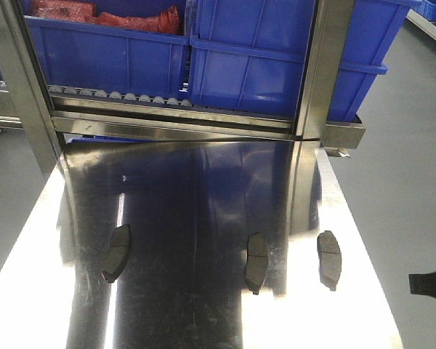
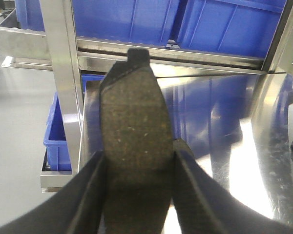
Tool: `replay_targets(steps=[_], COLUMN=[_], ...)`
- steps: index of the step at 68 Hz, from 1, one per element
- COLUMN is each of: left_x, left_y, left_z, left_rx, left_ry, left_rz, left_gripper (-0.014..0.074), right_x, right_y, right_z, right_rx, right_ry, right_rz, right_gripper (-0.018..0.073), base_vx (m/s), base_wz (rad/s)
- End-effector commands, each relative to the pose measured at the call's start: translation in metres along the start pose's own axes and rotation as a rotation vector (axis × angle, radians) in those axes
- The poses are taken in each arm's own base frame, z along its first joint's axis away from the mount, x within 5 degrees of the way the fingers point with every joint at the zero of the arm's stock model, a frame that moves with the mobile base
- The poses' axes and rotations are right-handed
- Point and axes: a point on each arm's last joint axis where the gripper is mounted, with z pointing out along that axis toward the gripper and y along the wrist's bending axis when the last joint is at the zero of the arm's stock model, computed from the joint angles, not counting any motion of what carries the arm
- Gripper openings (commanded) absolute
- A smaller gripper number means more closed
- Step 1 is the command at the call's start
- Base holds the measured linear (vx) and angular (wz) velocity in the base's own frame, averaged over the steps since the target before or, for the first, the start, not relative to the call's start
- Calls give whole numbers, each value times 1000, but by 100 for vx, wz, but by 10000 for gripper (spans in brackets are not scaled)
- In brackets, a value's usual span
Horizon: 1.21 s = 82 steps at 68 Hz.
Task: Move and align brake pads A on conveyor
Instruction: 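Lower the right gripper onto the brake pad nearest the right arm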
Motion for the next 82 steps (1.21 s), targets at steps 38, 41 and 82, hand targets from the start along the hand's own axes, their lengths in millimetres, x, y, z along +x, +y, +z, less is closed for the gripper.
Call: replay_targets(steps=[38,41,82], left_x=[-16,-16,-16], left_y=[-2,-2,-2], left_z=[-3,-3,-3], left_rx=[15,15,15], left_ry=[-113,-113,-113], left_rz=[-8,-8,-8], left_gripper=[-6,-6,-6], right_x=[-16,-23,-121], right_y=[1,2,92], right_z=[-10,-11,77], right_rx=[-12,-22,-93], right_ry=[-67,-74,186], right_rz=[12,22,-28], right_gripper=[464,463,453], base_vx=[0,0,0], base_wz=[0,0,0])
